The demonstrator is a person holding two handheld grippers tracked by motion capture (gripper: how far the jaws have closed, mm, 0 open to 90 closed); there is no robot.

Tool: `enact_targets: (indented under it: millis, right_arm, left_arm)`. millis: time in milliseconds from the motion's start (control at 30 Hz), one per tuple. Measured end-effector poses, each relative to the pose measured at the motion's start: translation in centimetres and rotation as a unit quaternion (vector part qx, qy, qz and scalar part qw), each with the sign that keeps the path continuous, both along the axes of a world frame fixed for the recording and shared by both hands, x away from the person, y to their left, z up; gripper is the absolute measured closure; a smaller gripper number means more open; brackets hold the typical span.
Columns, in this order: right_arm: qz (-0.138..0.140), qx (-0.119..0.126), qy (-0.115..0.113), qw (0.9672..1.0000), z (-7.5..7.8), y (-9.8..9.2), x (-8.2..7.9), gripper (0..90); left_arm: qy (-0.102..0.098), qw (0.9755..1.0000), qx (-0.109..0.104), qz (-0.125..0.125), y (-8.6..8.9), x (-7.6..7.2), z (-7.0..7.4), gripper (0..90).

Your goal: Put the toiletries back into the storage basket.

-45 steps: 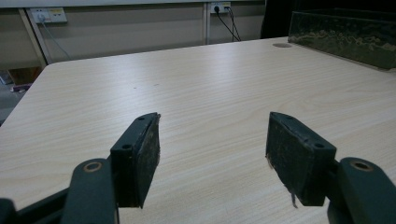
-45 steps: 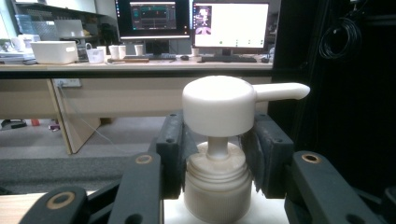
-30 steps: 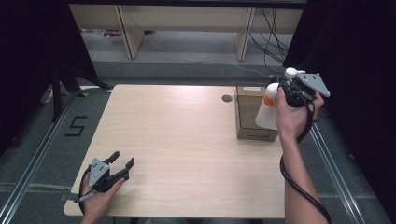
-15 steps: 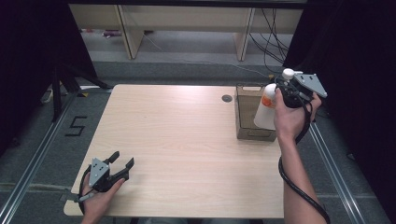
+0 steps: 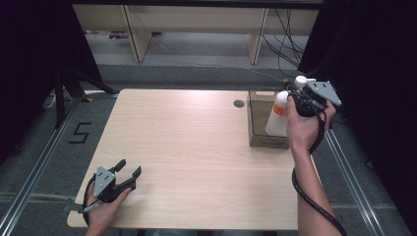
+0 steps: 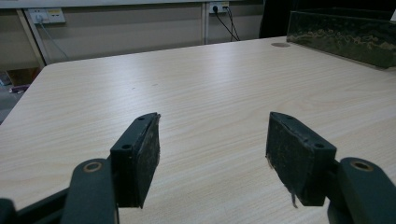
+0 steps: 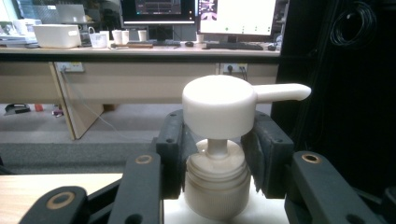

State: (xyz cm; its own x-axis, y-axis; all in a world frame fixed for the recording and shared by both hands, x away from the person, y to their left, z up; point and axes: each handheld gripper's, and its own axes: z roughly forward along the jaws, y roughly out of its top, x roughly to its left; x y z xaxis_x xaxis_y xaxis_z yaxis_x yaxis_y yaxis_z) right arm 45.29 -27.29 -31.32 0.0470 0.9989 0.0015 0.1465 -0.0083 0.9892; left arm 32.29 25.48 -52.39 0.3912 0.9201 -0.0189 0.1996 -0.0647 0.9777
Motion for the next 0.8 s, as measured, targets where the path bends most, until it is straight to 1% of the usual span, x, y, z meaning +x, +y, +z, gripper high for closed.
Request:
enact_targets:
  millis: [33,133,167,200,233,267,300,333,367,400,467,500,533,567,600,633,667,700,800]
  right_arm:
    - [0.000,-0.005,0.001,1.0000,-0.1,-0.1,0.0,61.3]
    - [0.002,-0.007,0.006,1.0000,-0.3,-0.1,0.0,61.3]
    - [0.003,-0.002,0.005,1.0000,-0.5,-0.1,0.0,61.3]
    - [0.001,-0.003,0.009,1.0000,-0.6,-0.1,0.0,61.3]
    - [-0.001,0.000,0.013,0.9999,-0.9,-0.1,0.0,61.3]
    - [-0.001,0.000,0.013,0.9999,-0.9,-0.1,0.0,61.3]
    - [0.000,0.003,0.017,0.9998,-1.3,-0.2,0.0,61.3]
    - [0.000,0.003,0.017,0.9998,-1.3,-0.2,0.0,61.3]
    - [0.001,-0.003,0.021,0.9998,-1.7,-0.4,0.1,61.3]
    - [0.003,-0.002,0.023,0.9997,-2.0,-0.4,0.1,61.3]
    - [0.001,-0.002,0.026,0.9997,-2.2,-0.4,0.2,61.3]
    - [0.000,0.003,0.033,0.9994,-2.6,-0.3,0.2,61.3]
    - [0.002,-0.006,0.030,0.9995,-2.8,-0.4,0.3,61.3]
    - [0.000,0.002,0.038,0.9993,-3.0,-0.3,0.3,61.3]
    - [0.000,0.002,0.038,0.9993,-3.0,-0.3,0.3,61.3]
    - [0.001,-0.006,0.038,0.9993,-3.5,-0.3,0.4,61.3]
    - [0.001,-0.006,0.038,0.9993,-3.5,-0.3,0.4,61.3]
    - [0.000,-0.001,0.045,0.9990,-3.9,-0.2,0.4,61.3]
    - [0.001,-0.002,0.047,0.9989,-4.3,-0.2,0.5,61.3]
  left_arm:
    - [0.000,1.0000,-0.001,0.000,0.0,0.0,0.0,34.6]
    - [-0.005,1.0000,-0.002,-0.003,0.0,0.1,-0.1,34.6]
    - [0.001,1.0000,0.002,0.000,0.0,0.0,0.0,34.6]
    - [0.000,1.0000,0.000,0.000,0.0,0.0,0.0,34.6]
    - [0.000,1.0000,0.000,0.000,0.0,0.0,0.0,34.6]
    - [0.000,1.0000,0.000,0.000,0.0,0.0,0.0,34.6]
    - [0.000,1.0000,0.001,0.000,0.0,0.0,0.0,34.6]
    - [0.000,1.0000,0.001,0.000,0.0,0.0,0.0,34.6]
    - [0.000,1.0000,0.001,0.000,0.0,0.0,0.0,34.6]
    - [0.000,1.0000,0.001,0.000,0.0,0.0,0.0,34.5]
    - [0.001,1.0000,0.001,0.000,0.0,0.0,0.0,34.5]
    - [-0.003,1.0000,-0.001,-0.002,0.0,0.1,0.0,34.6]
    - [-0.003,1.0000,-0.001,-0.002,0.0,0.1,0.0,34.6]
    - [-0.006,1.0000,-0.003,-0.003,0.0,0.1,-0.1,34.6]
    - [-0.006,1.0000,-0.003,-0.003,0.0,0.1,-0.1,34.6]
    - [-0.006,1.0000,-0.003,-0.003,0.0,0.1,-0.1,34.5]
    - [-0.006,1.0000,-0.003,-0.003,0.0,0.1,-0.1,34.5]
    - [-0.006,1.0000,-0.003,-0.004,0.0,0.1,-0.1,34.5]
    - [-0.006,1.0000,-0.003,-0.004,0.0,0.1,-0.1,34.5]
